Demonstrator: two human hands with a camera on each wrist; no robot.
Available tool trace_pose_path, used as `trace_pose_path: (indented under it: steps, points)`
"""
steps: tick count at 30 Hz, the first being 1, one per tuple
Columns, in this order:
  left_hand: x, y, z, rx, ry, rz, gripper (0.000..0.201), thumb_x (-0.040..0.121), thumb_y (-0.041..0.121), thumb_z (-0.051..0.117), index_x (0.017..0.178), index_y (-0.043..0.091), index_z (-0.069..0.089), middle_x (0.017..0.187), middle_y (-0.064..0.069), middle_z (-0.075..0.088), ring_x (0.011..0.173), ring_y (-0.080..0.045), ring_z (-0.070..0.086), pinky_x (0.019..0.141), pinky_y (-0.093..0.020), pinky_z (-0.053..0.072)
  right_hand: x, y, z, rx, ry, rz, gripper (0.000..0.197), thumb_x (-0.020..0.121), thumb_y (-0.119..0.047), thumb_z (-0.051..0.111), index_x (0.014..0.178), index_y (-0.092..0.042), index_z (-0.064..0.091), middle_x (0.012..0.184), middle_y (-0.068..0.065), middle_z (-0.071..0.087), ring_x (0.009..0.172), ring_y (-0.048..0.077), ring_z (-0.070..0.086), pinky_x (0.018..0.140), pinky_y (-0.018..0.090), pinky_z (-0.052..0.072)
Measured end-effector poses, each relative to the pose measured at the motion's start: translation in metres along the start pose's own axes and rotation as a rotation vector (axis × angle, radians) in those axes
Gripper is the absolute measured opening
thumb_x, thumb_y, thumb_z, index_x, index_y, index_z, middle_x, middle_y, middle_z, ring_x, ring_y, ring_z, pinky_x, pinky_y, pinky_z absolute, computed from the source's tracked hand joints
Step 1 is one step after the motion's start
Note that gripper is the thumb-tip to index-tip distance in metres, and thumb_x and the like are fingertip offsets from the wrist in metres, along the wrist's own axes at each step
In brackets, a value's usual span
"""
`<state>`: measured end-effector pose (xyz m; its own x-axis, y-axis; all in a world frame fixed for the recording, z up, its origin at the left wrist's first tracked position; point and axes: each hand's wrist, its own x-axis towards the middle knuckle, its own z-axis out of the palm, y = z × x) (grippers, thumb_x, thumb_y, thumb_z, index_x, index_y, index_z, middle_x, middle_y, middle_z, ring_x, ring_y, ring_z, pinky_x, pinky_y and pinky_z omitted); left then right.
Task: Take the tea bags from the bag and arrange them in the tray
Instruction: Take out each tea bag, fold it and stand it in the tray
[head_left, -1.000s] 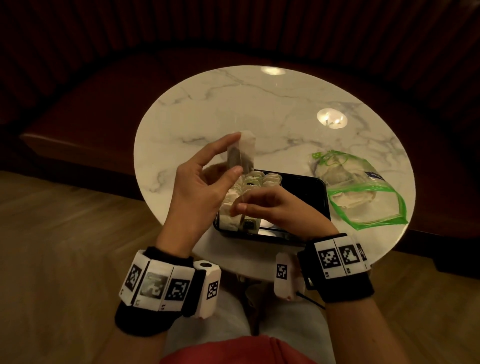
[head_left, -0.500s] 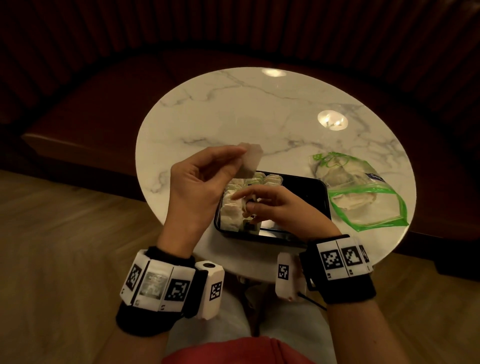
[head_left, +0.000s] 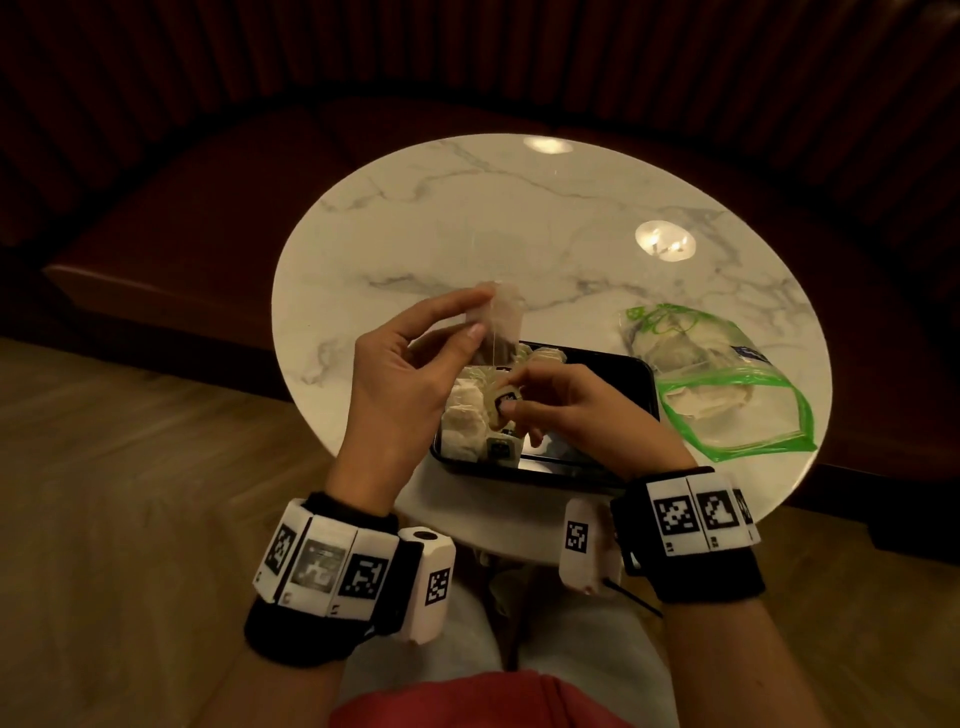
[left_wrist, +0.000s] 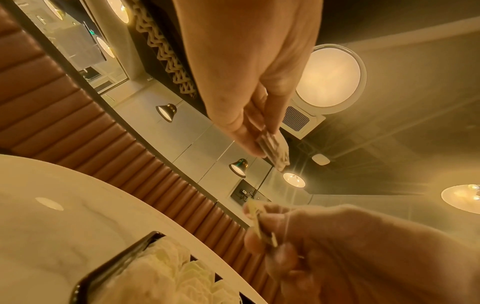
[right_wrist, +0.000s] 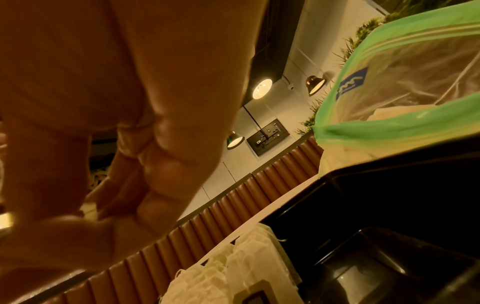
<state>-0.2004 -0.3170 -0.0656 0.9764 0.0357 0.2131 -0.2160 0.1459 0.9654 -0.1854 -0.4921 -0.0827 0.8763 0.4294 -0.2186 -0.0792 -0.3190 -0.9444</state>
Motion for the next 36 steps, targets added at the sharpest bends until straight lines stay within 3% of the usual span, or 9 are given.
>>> trace_pose_path:
  steps: [6,13,17,19,23,25,29,33,36]
  points:
    - [-0.001,0.003,0.004,-0.075,0.021,-0.039,0.025,0.083,0.015,0.068,0.108,0.017,0.070,0.110,0.005,0.074,0.097,-0.018,0.072,0.085,-0.034,0.058,0.005,0.007,-0.001,-0.073,0.010,0.033,0.024,0.096,-0.009,0.057,0.119,-0.007,0.065,0.080,0.001,0.064,0.065,0.004,0.057,0.063,0.020,0.048]
    - [-0.002,0.003,0.002,-0.030,-0.139,-0.090,0.031,0.080,-0.004,0.071,0.106,0.012,0.070,0.102,0.002,0.075,0.090,-0.015,0.073,0.073,-0.023,0.058,0.006,0.003,-0.008,0.095,0.342,-0.067,0.024,0.092,-0.010,0.063,0.116,-0.009,0.063,0.091,0.022,0.069,0.075,0.020,0.063,0.068,0.030,0.052]
    - [-0.002,0.000,-0.001,0.076,-0.210,-0.148,0.028,0.079,0.001,0.073,0.102,0.018,0.073,0.096,0.006,0.076,0.086,-0.009,0.072,0.072,-0.022,0.058,0.003,-0.013,-0.013,0.124,0.530,-0.151,0.015,0.088,-0.009,0.069,0.102,-0.008,0.065,0.085,0.006,0.074,0.071,0.007,0.067,0.060,0.019,0.051]
    - [-0.002,-0.002,-0.001,0.102,-0.222,-0.174,0.028,0.080,0.002,0.074,0.103,0.017,0.073,0.093,0.002,0.076,0.081,-0.015,0.074,0.074,-0.024,0.059,0.001,-0.020,-0.014,0.120,0.567,-0.221,0.012,0.086,-0.007,0.070,0.097,-0.012,0.068,0.089,0.003,0.075,0.077,0.008,0.070,0.060,0.015,0.049]
    - [-0.003,-0.002,0.000,0.105,-0.198,-0.207,0.028,0.083,0.005,0.073,0.109,0.013,0.073,0.089,-0.003,0.077,0.079,-0.021,0.075,0.082,-0.036,0.060,-0.006,-0.030,-0.014,0.108,0.504,-0.339,0.014,0.084,-0.001,0.070,0.094,-0.010,0.072,0.093,0.006,0.075,0.088,0.018,0.071,0.072,0.020,0.052]
    - [-0.002,-0.002,0.001,0.085,-0.156,-0.207,0.026,0.083,0.006,0.073,0.107,0.013,0.073,0.090,-0.004,0.077,0.081,-0.020,0.075,0.082,-0.039,0.060,-0.009,-0.031,-0.014,0.101,0.442,-0.357,0.017,0.082,0.003,0.069,0.096,-0.007,0.073,0.091,0.003,0.075,0.088,0.013,0.071,0.077,0.020,0.053]
    - [0.000,-0.003,0.001,-0.014,-0.083,-0.223,0.025,0.084,-0.001,0.068,0.108,0.005,0.071,0.089,-0.010,0.076,0.079,-0.025,0.075,0.076,-0.029,0.059,-0.011,-0.030,-0.014,0.024,0.366,-0.383,0.024,0.079,0.007,0.070,0.101,0.000,0.072,0.097,0.008,0.071,0.090,0.006,0.068,0.079,0.015,0.050]
    - [0.000,-0.005,0.002,-0.052,-0.045,-0.227,0.025,0.086,-0.001,0.067,0.111,0.002,0.070,0.092,-0.012,0.076,0.079,-0.028,0.074,0.077,-0.031,0.060,-0.012,-0.028,-0.015,0.060,0.308,-0.309,0.022,0.078,-0.015,0.072,0.097,-0.005,0.075,0.101,0.004,0.071,0.099,0.015,0.067,0.085,0.025,0.054]
    - [0.000,-0.005,0.003,-0.061,-0.024,-0.222,0.025,0.087,0.003,0.068,0.111,0.003,0.070,0.093,-0.011,0.076,0.082,-0.027,0.074,0.078,-0.031,0.059,-0.011,-0.027,-0.014,0.041,0.338,-0.308,0.017,0.083,-0.012,0.071,0.097,-0.003,0.075,0.102,0.006,0.072,0.098,0.016,0.068,0.087,0.027,0.054]
